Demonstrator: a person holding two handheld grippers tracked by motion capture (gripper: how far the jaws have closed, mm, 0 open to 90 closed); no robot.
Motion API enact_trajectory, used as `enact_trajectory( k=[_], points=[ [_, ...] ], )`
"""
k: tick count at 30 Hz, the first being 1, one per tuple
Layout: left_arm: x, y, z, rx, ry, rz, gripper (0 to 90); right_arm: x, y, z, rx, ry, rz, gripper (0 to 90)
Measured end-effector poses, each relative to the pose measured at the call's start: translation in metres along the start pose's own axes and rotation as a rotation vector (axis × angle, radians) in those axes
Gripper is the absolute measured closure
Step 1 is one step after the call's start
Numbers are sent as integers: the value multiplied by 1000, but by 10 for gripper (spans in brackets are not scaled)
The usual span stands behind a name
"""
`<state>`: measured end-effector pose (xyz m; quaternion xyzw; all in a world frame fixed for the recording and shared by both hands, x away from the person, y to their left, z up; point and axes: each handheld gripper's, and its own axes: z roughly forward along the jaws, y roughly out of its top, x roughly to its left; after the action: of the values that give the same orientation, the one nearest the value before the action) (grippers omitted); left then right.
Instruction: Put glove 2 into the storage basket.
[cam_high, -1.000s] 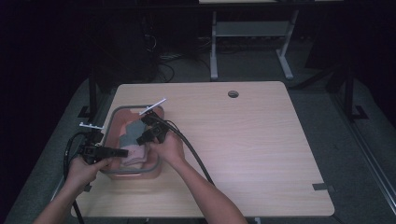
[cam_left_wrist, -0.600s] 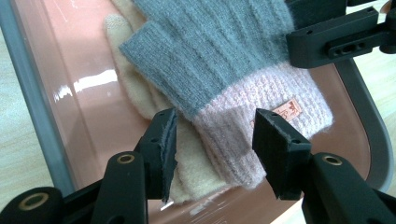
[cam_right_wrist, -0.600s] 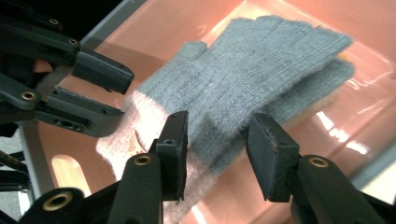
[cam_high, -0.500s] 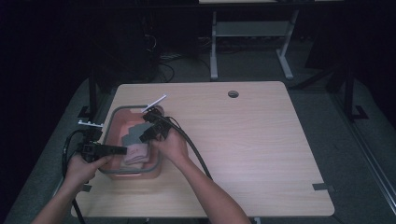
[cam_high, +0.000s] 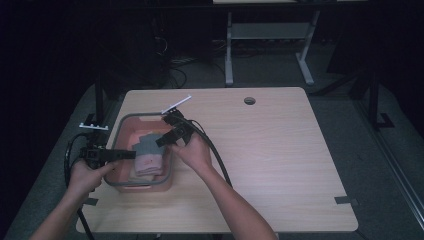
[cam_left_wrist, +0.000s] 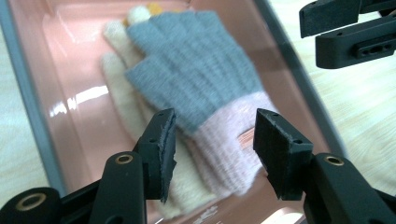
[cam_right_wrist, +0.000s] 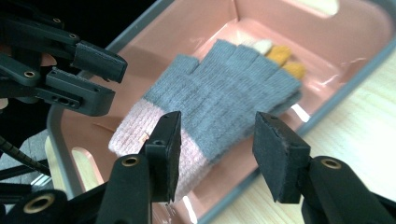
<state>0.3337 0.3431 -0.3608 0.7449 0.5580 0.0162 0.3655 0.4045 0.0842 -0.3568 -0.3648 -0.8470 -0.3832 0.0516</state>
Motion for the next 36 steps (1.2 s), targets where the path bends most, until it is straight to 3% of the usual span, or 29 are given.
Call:
enact_trajectory(
  k=[15,36],
  points=[
    [-29,16,3,-26,-26,58,452,-22,-12,-43,-66,-30,29,454],
    [-61,27,14,-38,-52,110,378,-42,-30,-78,-95,-70,61,407]
  ],
)
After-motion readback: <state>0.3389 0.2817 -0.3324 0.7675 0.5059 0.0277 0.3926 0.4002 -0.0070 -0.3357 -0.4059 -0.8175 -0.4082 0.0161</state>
